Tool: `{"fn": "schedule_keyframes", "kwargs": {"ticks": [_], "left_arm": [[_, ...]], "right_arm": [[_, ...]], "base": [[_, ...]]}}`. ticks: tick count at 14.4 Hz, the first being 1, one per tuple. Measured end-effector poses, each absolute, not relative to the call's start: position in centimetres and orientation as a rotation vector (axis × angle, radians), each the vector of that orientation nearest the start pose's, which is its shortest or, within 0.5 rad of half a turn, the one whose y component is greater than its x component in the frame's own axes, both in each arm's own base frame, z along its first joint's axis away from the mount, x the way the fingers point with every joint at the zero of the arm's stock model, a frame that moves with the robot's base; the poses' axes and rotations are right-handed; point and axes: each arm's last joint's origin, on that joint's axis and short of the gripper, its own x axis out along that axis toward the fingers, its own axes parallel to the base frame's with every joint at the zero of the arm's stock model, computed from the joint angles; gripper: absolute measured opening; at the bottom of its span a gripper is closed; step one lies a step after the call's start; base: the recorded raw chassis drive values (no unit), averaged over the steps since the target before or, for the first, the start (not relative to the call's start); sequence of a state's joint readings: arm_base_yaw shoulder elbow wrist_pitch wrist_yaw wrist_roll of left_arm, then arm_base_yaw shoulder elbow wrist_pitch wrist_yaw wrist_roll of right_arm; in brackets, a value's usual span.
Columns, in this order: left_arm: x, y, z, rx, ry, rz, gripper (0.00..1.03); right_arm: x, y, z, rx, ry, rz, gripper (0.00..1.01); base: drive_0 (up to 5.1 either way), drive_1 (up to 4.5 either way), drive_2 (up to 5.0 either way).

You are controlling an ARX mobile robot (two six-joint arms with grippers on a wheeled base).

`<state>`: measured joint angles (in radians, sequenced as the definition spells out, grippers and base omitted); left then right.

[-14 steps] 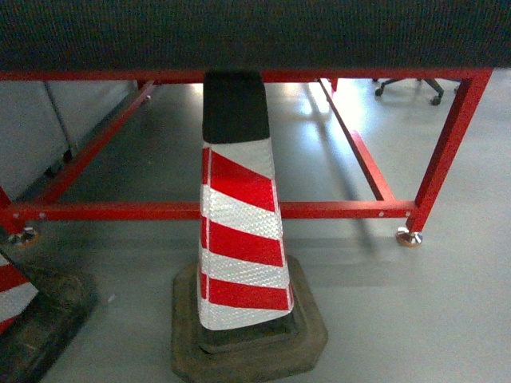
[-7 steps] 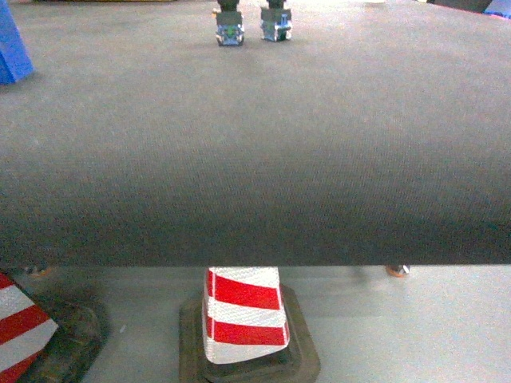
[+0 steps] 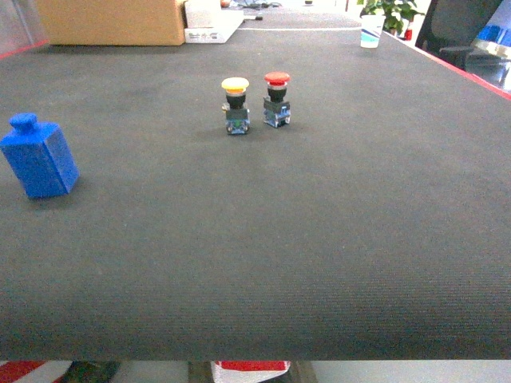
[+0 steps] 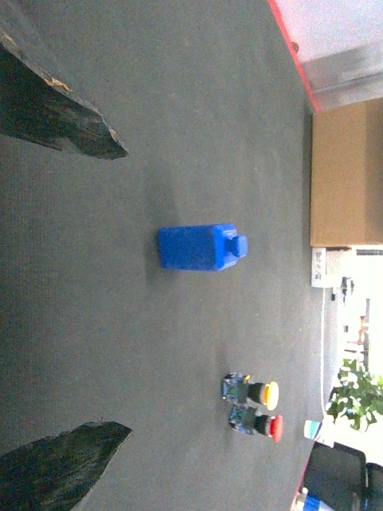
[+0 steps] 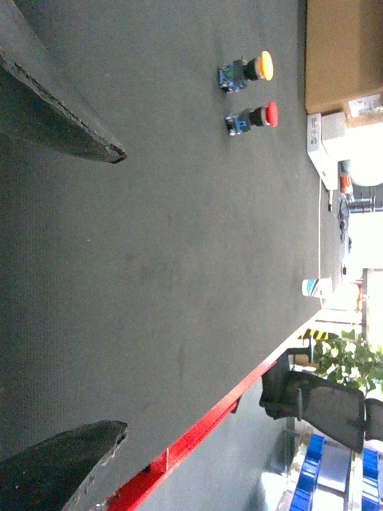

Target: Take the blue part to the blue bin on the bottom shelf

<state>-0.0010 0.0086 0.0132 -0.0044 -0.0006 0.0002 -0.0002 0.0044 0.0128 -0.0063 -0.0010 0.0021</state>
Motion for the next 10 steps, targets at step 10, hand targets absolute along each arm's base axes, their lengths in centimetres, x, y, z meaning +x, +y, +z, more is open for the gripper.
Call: {"fn": "schedule_keyframes", "kwargs": {"ticks": [10], "left_arm": [[9.74,-0.01,16.69,0.0,0.0,-0.001,0.98]], "right_arm": [[9.72,0.0,16.71,0.002,-0.004,0.0,0.98]], "base": [[0.0,0.0,0.0]]}}
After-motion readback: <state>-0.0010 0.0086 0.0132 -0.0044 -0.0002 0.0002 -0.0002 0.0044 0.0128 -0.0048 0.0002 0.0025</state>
